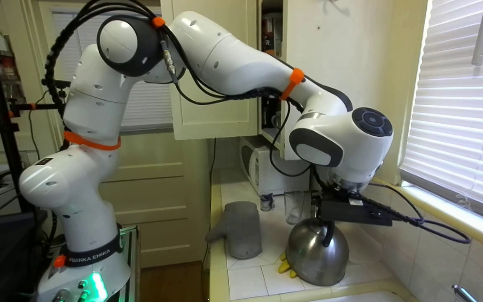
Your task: Put the kettle in the sink
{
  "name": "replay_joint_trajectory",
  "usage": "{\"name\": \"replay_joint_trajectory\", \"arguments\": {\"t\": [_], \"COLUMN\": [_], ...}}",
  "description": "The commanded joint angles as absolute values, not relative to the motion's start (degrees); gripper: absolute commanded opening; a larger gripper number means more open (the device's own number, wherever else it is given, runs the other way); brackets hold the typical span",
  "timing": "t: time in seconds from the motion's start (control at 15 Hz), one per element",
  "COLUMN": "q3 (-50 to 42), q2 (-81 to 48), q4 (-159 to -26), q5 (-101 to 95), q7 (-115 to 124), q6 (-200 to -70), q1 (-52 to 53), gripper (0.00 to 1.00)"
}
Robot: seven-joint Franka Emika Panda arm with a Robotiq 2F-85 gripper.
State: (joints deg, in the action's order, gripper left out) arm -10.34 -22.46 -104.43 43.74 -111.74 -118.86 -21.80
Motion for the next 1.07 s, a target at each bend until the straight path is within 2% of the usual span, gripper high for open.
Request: {"name": "replay_joint_trajectory", "arguments": {"t": [0.0,1.0], "q3": [-9.7,-11.3], "q2": [-21.5,-16.8], "q4": [-102.8,-102.8], "q5": [44.2,44.0], "q7": [-109.8,-99.1], "q6": [-115.2,-118.3], "q1": [-23.0,-22.8], "gripper": [0.05,0.05]}}
